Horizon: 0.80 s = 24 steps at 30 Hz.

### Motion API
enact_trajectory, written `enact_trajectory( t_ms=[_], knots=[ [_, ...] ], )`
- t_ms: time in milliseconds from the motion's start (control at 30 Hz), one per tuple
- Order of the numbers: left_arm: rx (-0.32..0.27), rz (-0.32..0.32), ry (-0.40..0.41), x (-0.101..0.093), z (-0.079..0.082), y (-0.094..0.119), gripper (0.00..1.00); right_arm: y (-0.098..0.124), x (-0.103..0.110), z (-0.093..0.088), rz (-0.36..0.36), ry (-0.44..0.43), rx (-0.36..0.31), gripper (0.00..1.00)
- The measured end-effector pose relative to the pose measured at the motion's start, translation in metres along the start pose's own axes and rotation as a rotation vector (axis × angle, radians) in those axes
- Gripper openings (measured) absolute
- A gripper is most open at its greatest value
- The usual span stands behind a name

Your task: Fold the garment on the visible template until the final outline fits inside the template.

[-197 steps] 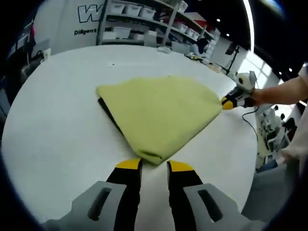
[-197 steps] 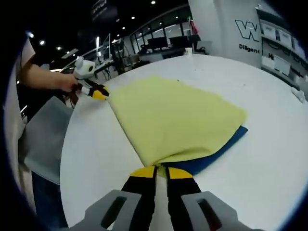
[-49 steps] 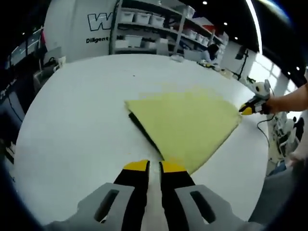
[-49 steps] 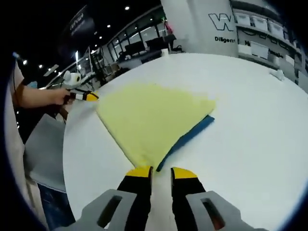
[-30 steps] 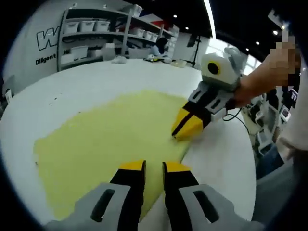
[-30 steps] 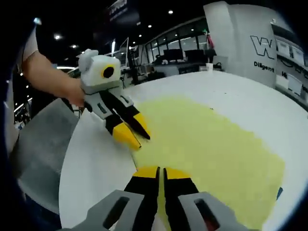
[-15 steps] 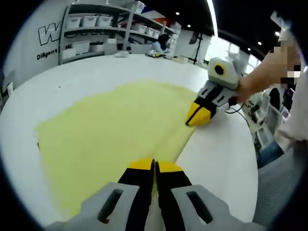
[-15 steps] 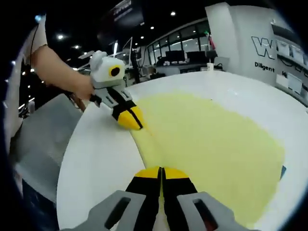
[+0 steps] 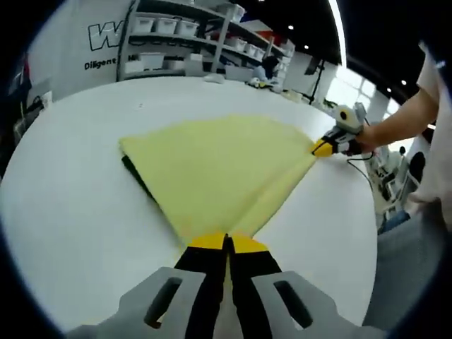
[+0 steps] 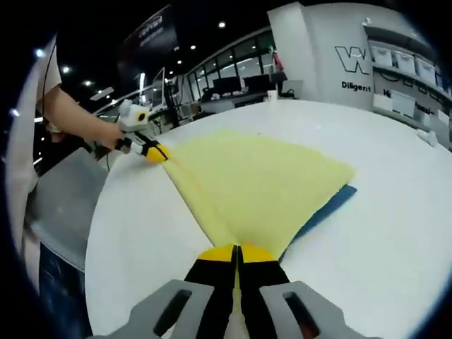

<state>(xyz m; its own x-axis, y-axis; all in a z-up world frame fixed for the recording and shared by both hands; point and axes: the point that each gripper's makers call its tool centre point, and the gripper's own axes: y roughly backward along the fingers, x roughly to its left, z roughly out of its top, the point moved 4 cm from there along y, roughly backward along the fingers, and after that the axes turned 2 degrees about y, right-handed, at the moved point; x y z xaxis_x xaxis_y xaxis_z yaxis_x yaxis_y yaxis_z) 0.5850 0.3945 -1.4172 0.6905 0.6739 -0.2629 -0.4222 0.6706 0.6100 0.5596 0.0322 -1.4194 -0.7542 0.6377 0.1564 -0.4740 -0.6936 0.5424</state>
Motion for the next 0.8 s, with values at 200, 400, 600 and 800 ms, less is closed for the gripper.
enact_trajectory(
  t_ms=[200,400,600,800],
  knots=[
    [-0.024,0.027,0.054,0.009,-0.006,0.013,0.01,0.013,-0.007,-0.004,-0.030,-0.018,0.007,0.00],
    [-0.032,0.067,0.113,0.016,-0.012,0.027,0.03,0.030,-0.012,-0.005,-0.070,-0.040,0.033,0.02],
    [-0.050,0.111,0.132,0.014,-0.012,0.044,0.08,0.042,-0.011,0.003,-0.106,-0.033,0.017,0.04],
    [-0.137,0.148,0.138,-0.005,0.008,0.060,0.27,0.054,-0.002,0.015,-0.161,-0.044,-0.028,0.21]
  ],
)
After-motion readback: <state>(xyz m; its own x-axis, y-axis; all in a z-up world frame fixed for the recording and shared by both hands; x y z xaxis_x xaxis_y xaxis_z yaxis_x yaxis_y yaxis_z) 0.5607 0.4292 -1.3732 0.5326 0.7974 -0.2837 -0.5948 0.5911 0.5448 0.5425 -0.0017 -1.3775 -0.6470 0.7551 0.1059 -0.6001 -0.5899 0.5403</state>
